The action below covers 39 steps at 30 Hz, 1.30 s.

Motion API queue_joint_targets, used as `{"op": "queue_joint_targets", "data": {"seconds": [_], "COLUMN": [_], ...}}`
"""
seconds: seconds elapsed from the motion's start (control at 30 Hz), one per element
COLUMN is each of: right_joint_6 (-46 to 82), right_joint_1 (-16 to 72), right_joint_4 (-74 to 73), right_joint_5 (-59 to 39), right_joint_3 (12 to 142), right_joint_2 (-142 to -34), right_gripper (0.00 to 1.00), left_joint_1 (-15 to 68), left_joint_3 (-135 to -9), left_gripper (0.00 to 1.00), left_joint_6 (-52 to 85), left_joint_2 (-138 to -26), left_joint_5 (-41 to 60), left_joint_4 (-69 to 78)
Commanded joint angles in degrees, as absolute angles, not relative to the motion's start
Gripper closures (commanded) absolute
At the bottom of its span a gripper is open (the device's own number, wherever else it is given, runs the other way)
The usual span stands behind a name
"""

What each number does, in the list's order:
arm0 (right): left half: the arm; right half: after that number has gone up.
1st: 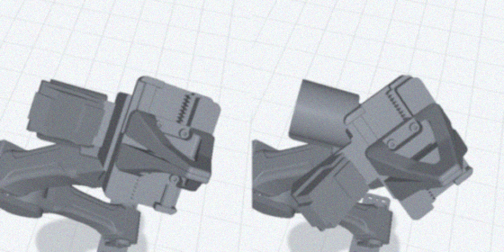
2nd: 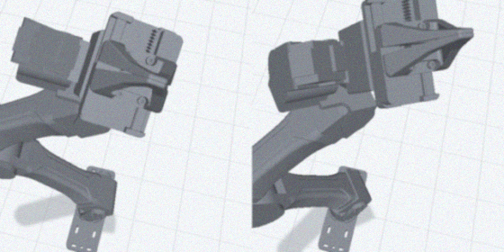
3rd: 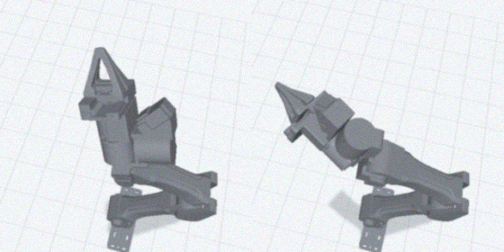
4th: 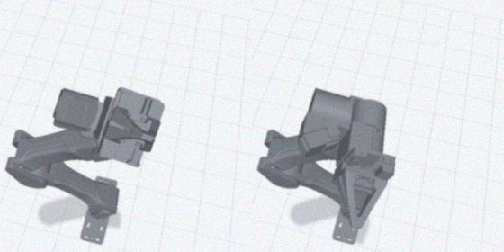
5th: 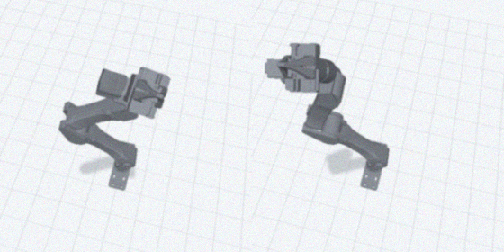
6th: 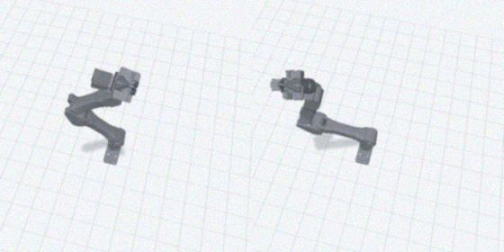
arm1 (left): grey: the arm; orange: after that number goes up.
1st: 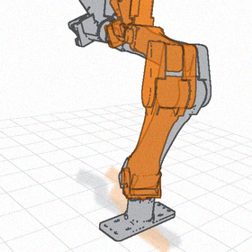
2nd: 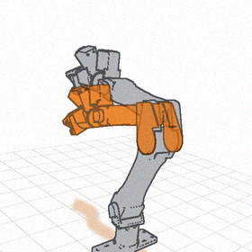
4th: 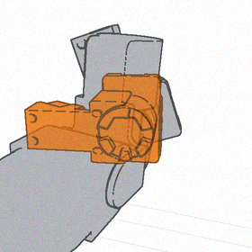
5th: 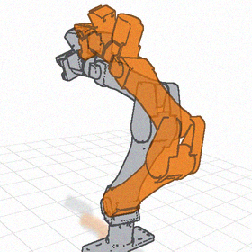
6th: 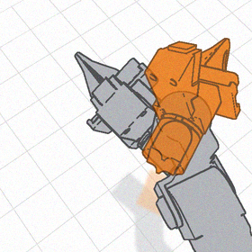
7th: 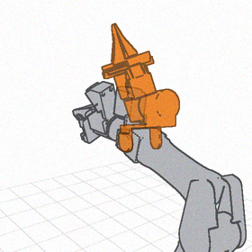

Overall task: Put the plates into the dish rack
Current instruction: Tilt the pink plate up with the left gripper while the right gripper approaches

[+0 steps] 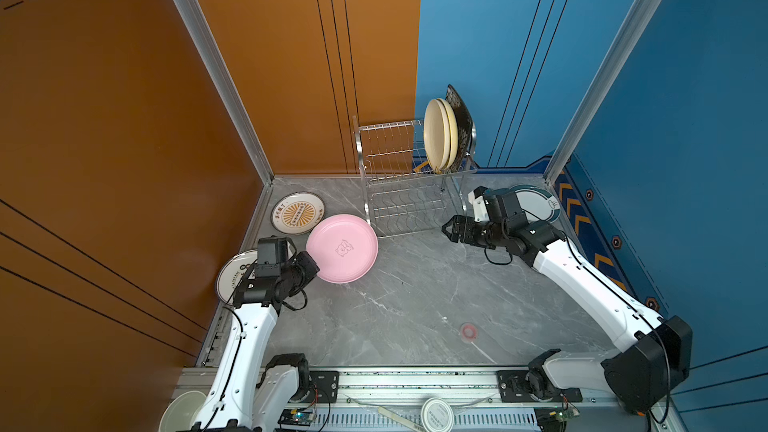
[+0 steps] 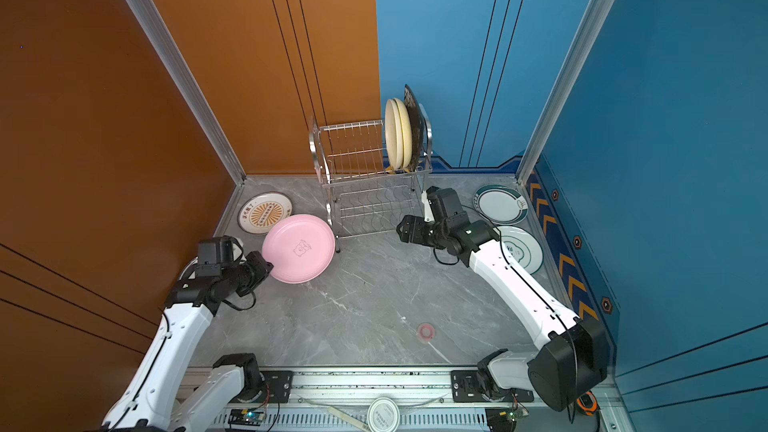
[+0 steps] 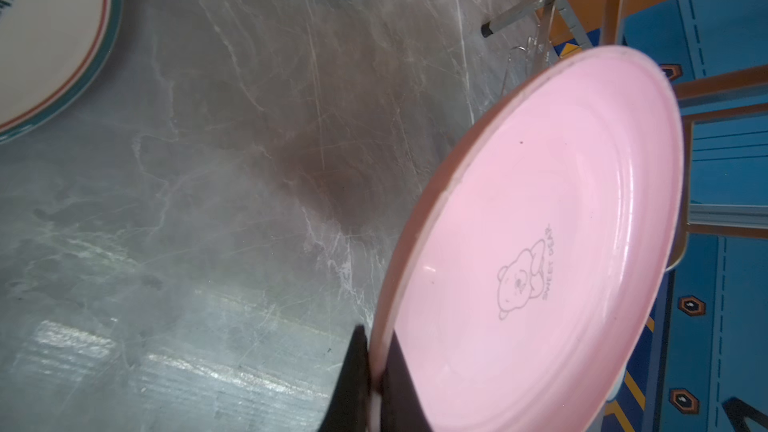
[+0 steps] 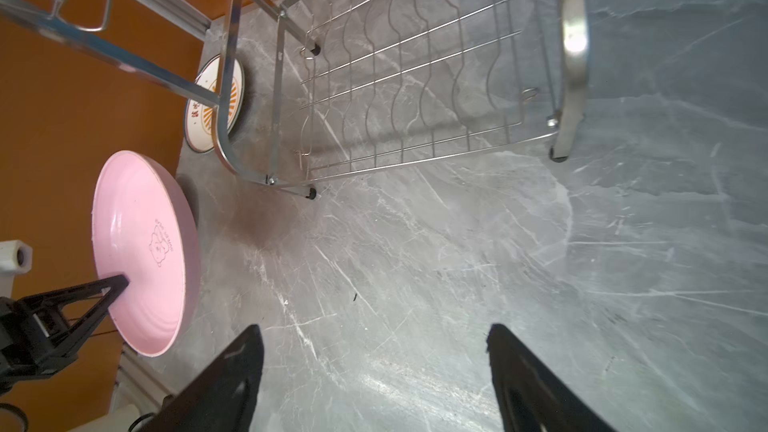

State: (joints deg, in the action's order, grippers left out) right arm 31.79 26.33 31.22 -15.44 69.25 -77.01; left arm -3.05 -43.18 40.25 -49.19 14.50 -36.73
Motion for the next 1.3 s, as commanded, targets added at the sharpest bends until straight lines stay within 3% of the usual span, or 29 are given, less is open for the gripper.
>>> {"op": "queue_joint_targets", "data": {"seconds": [0.0, 0.63, 1.27], "right_joint_6": [32.89, 38.29, 39.06], "right_joint_1": [27.31, 31.67, 32.26], "right_joint_4": [26.6, 12.01, 11.01], "right_joint_5": [-24.14, -43.54, -49.03], "right_joint_3": [70.43, 68.98, 68.3], "right_joint_2": [-78.42, -85.47, -88.5], "right_gripper": [0.12, 0.11, 0.38], "left_joint_1": [-0.5, 17.94, 19.42], "left_joint_3": [-45.13, -49.9, -51.97], "left_gripper": [1.0, 1.0, 1.0], "left_joint_6": [37.73, 38.26, 37.35], "left_joint_2": [-47.25, -54.93, -58.4], "left_joint_5": [19.02, 18.46, 21.49], "left_joint_4": [-36.91, -27.6, -25.14]}}
